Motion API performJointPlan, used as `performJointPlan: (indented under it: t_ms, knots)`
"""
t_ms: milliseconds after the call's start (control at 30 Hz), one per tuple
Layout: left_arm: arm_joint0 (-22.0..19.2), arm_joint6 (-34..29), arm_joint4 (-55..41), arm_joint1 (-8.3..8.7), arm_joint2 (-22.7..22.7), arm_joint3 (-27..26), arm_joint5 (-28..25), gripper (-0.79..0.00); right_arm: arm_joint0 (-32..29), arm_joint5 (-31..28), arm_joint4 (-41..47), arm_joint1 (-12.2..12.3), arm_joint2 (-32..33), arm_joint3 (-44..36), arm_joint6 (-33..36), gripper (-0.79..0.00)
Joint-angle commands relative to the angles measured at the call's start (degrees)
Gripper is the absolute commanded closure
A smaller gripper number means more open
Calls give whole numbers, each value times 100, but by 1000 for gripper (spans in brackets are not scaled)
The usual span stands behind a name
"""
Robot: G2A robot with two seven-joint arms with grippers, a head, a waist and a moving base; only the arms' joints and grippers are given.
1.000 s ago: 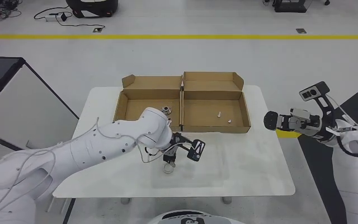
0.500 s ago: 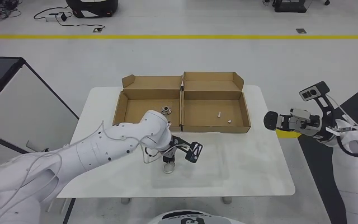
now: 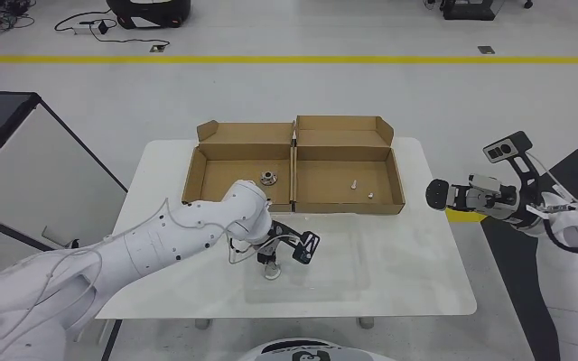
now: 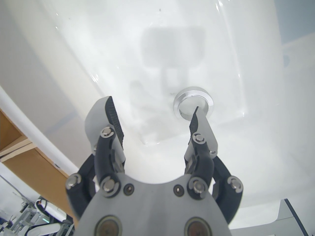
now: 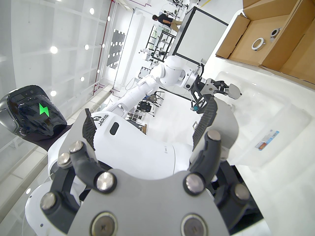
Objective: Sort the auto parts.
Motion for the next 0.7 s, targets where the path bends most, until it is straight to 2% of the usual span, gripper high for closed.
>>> performJointPlan:
  t_ms: [0,167,300,667]
  knots:
    - [22,10,18,3,0,-1,-10,-610,0,0,0,0,0,0,0,-785]
    - [96,35,64,8,0,24,-35,-585,0,0,0,0,0,0,0,-785]
    - [121,19,66,1,0,30,-18,-514,0,0,0,0,0,0,0,-785]
    - [154,70,215,-55,0,182,-69,-483,0,0,0,0,0,0,0,-785]
